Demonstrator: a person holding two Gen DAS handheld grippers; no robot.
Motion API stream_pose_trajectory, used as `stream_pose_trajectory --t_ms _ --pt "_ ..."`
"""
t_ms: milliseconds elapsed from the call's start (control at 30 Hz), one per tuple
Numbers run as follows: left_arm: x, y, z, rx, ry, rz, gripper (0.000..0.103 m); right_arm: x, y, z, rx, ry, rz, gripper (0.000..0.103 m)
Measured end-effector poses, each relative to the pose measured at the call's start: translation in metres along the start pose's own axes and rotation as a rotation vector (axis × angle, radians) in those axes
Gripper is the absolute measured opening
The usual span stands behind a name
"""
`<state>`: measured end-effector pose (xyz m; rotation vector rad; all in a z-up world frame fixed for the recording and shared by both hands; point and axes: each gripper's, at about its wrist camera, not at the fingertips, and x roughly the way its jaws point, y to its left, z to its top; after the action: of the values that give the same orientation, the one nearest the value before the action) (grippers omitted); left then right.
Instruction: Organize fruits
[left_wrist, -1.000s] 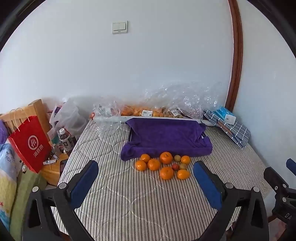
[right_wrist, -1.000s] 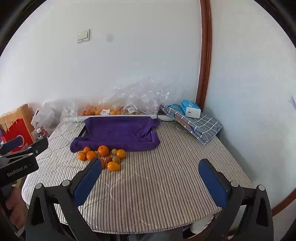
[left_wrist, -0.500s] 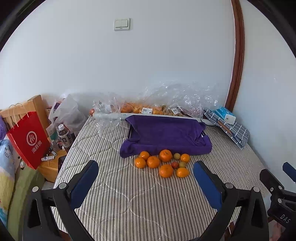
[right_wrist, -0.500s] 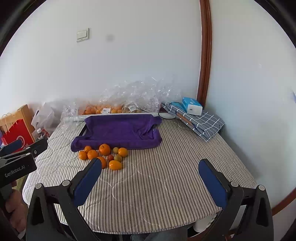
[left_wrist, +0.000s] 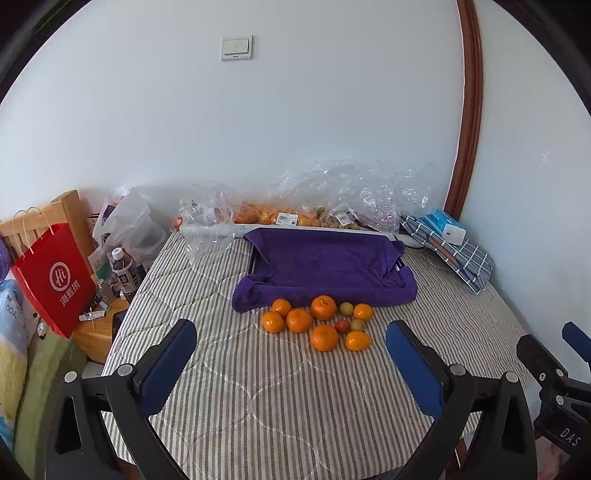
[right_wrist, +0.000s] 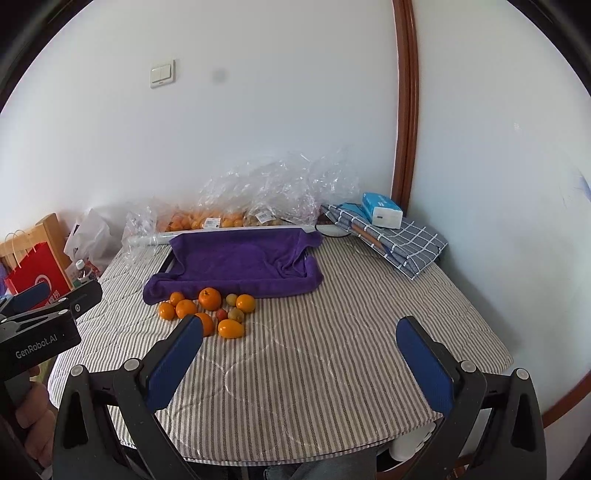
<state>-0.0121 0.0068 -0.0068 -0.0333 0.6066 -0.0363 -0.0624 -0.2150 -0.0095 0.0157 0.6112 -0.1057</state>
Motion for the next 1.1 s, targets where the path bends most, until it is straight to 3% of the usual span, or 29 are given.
stream_pose_trajectory --t_ms 1100 --pt "0.0005 -0.0012 -0.0076 -0.016 0.005 -0.002 0.103 0.0027 0.0026 -0.0059 0.008 0.004 -0.004 0.103"
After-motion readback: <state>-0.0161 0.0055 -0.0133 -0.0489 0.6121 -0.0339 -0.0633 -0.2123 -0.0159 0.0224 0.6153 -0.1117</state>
